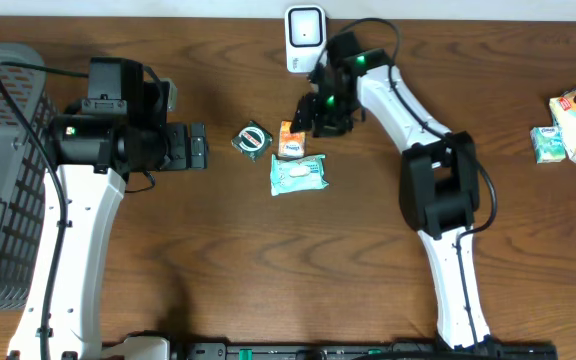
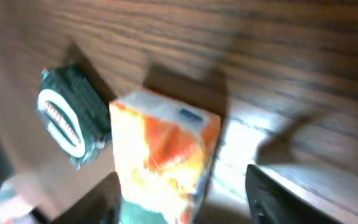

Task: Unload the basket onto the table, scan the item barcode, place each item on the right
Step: 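Position the open right gripper above the orange tissue pack, then close the right gripper on the orange tissue pack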

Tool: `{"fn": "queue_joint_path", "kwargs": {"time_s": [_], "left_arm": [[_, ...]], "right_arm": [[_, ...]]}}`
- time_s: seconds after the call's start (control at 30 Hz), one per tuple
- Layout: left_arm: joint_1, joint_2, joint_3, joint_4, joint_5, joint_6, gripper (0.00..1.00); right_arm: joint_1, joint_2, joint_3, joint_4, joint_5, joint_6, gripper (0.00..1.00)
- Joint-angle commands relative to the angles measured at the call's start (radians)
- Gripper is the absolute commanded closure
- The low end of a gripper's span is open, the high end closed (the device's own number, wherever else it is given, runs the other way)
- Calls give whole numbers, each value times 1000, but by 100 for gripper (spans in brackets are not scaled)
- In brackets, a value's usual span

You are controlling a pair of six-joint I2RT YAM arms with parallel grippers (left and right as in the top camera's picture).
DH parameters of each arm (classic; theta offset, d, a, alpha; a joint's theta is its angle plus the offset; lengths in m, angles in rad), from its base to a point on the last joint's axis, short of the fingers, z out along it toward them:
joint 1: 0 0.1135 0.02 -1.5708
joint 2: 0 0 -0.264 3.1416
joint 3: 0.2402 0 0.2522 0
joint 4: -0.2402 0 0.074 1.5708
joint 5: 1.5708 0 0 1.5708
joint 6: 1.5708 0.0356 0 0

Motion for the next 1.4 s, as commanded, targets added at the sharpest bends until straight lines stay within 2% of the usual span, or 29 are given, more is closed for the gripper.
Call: {"fn": "queue_joint_path", "kwargs": {"time_s": [0.0,0.1,0.2,0.3,0.47,0.57,0.9,0.93,1.0,1.03,1.1,1.2,1.3,1.37], "left_arm": [[-3,2,-4,-6,-10,2,2],[-3,2,-4,-6,-10,2,2],[-3,2,-4,-6,-10,2,2],[-3,2,-4,-6,-10,2,2],[-3,2,-4,-6,-10,2,2],[-3,2,-4,-6,-10,2,2],[-3,2,-4,-6,-10,2,2],[-3,2,-4,-6,-10,2,2],[-3,2,-4,-6,-10,2,2],[-3,2,-4,-6,-10,2,3],[-3,2,-4,-6,-10,2,2],[-3,2,-4,-6,-10,2,2],[-3,2,-4,-6,-10,2,2],[-3,2,-4,-6,-10,2,2]], "right_arm": [[-34,-35,2,-27,-123,-4,38],[-31,-34,0,-66,-105,-8,37],[-8,-32,0,-70,0,-12,33],[24,-32,0,-66,75,-11,33],[56,-32,0,-21,96,68,43],[58,-26,0,0,135,145,58],[64,-7,-2,-6,135,132,59],[66,-4,-3,-6,136,121,61],[67,-4,-8,-11,138,102,80],[67,-4,-10,-14,142,100,84],[67,-4,-14,-15,145,100,84],[69,-4,-21,-2,146,100,79],[71,-4,-32,11,146,100,65],[72,-4,-53,26,145,101,62]]}}
